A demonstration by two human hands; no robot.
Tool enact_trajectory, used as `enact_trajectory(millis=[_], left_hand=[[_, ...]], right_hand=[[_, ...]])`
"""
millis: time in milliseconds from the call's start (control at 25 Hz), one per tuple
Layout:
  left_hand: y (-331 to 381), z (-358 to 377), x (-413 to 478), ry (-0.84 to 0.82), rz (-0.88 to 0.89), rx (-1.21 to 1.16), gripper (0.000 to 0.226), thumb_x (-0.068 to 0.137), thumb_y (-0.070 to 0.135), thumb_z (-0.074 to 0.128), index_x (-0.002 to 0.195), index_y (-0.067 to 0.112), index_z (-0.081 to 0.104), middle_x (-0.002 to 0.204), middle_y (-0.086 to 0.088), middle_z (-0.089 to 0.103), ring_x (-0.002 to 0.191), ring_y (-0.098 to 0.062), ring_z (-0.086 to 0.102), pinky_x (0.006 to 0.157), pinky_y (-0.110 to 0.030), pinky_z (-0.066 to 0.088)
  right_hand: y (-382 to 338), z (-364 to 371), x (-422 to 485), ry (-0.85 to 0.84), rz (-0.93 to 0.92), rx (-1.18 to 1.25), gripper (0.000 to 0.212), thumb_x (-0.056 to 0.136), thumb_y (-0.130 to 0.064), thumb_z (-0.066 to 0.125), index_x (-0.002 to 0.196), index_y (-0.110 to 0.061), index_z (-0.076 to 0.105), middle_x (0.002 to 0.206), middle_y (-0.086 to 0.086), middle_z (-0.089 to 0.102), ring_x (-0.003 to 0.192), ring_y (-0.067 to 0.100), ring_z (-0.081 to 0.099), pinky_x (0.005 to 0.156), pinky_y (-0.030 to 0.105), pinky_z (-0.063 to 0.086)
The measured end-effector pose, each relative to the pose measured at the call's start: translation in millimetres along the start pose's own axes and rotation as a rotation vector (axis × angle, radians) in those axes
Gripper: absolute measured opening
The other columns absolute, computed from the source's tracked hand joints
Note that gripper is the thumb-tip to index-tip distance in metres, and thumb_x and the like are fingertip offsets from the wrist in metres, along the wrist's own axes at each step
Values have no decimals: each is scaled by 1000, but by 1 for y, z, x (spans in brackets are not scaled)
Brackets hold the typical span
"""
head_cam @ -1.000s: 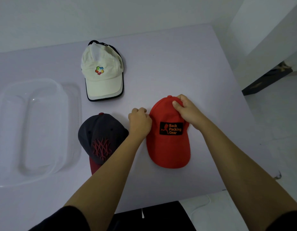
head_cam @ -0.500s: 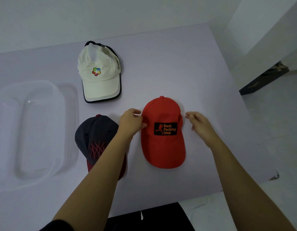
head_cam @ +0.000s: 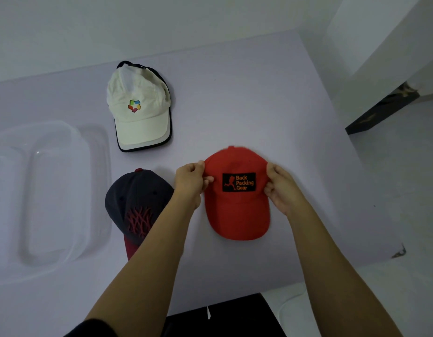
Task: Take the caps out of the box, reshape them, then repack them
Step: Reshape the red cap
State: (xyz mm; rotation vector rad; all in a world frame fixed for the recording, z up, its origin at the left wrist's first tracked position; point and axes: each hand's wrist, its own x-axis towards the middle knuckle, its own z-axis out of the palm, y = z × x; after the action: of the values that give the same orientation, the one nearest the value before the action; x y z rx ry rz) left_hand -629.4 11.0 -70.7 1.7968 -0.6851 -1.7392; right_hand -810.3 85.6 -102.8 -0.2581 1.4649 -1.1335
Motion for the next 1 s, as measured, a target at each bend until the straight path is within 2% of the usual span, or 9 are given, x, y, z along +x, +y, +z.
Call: enact_trajectory(millis=[80,200,320,440,600,760,880,960,1000], left_hand=[[0,-3,3,11,28,78,21,98,23,46,91,7,58,61,-6,57,45,-7,49,41,-12,45],[2,-7,1,-27,68,116,23,98,24,46,90,7,58,60,-9,58,38,-4,51,42,-13,46],[1,-9,-3,-89,63,111,24,96,28,51,95,5,59,71,-10,63,42,-6,58,46,-15,50],[-6,-7,-9,-97,90,130,22,96,26,50,89,7,56,76,-8,60,48,-8,59,53,-17,53],[-8,-4,-16,-49,143,69,22,99,26,41,84,14,50,68,-5,56,39,-4,56,41,-14,46],[-12,-5,-15,-19,132,71,26,100,28,41,82,12,51,39,3,54,33,-3,45,35,-14,38],[-13,-4,-10,17,127,129,28,99,28,42,81,9,52,38,1,54,29,-3,44,35,-15,38],[-7,-4,-11,14,97,157,25,98,29,44,88,9,55,50,-5,59,32,-5,49,37,-16,41],[-3,-5,-12,-5,75,165,22,97,30,47,93,10,56,58,-7,61,35,-6,52,37,-16,41]], right_hand=[[-2,-3,0,18,4,88,20,99,-23,44,83,-15,54,60,-6,40,42,1,33,42,13,33],[-7,-3,-7,-25,4,-52,21,99,-25,44,84,-16,56,55,-11,46,42,-1,35,44,11,38],[-15,-3,-8,-56,35,-252,22,99,-24,44,81,-17,55,60,-8,45,42,-1,37,45,11,38],[-18,2,-9,-54,82,-212,25,100,-28,42,84,-18,58,67,-7,51,52,2,43,52,14,39],[-17,11,-11,0,96,7,26,100,-29,39,85,-17,57,65,-7,41,47,1,36,49,12,39],[-19,11,-10,-12,68,-52,30,102,-29,33,86,-17,55,58,-5,34,40,2,31,46,12,35],[-18,14,-11,1,54,-178,30,102,-30,31,102,-12,55,54,-8,51,42,-1,48,66,17,51],[-20,15,-12,39,9,-313,32,101,-35,31,100,-15,55,70,0,57,62,6,59,87,36,52],[-23,16,-15,44,-6,-391,34,101,-40,29,93,-19,55,71,-1,54,65,11,55,83,38,52]])
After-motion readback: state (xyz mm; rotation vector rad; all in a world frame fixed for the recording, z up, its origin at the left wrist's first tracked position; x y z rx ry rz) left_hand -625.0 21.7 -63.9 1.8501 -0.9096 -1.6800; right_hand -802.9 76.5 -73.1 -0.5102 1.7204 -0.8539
